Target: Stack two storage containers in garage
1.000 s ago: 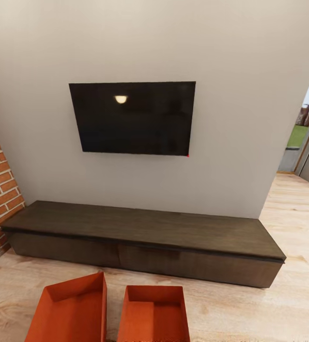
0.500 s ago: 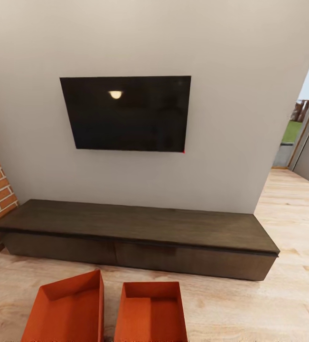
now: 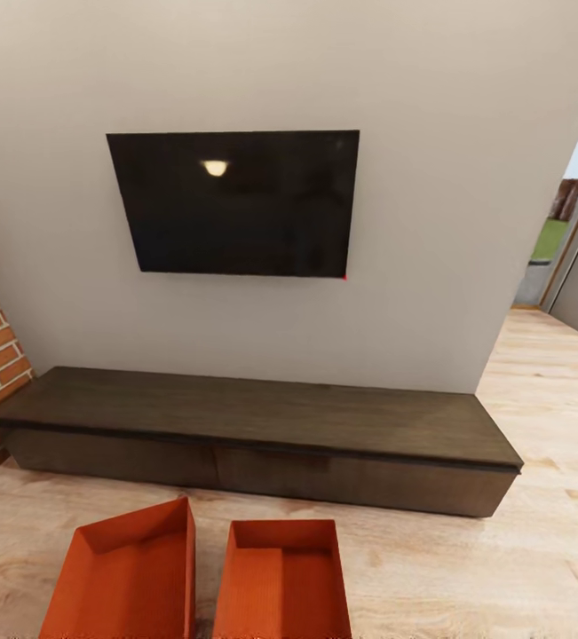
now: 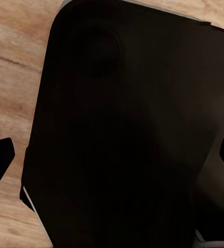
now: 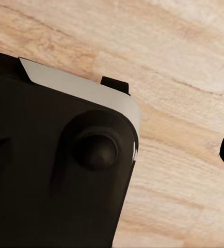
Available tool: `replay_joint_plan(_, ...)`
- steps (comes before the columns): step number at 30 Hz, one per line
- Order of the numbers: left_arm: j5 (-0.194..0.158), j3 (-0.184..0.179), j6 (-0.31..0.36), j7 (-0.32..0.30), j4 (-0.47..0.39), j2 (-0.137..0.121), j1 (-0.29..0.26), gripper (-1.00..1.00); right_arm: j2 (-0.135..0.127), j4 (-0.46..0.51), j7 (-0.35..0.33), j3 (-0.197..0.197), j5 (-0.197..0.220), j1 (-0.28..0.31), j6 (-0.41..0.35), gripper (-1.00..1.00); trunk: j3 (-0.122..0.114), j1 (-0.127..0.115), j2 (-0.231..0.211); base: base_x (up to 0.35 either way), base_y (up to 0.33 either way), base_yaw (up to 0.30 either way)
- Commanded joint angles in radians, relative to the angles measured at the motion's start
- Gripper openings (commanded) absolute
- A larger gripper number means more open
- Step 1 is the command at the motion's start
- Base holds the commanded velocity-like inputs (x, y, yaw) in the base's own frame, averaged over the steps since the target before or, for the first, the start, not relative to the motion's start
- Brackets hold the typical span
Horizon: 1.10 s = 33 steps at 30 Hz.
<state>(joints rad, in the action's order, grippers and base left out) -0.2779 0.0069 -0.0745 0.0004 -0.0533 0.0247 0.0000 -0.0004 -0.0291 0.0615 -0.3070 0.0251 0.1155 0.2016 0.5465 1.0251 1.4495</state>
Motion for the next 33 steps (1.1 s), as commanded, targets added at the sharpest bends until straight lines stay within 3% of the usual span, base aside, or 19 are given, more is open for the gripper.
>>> replay_joint_plan(1,-0.002,-0.001,-0.002,0.0,-0.003,-0.015,0.0,1.0,0.0,-0.003,0.003,-0.008,0.002,0.001,0.005,1.0,0.002,0.0,0.0,0.0,0.0,0.011)
replay_joint_plan(33,0.0,-0.004,-0.002,0.0,-0.002,-0.023,0.0,1.0,-0.001,-0.003,0.005,-0.007,0.002,0.001,0.001,1.0,0.054,0.0,0.0,0.0,0.0,0.02)
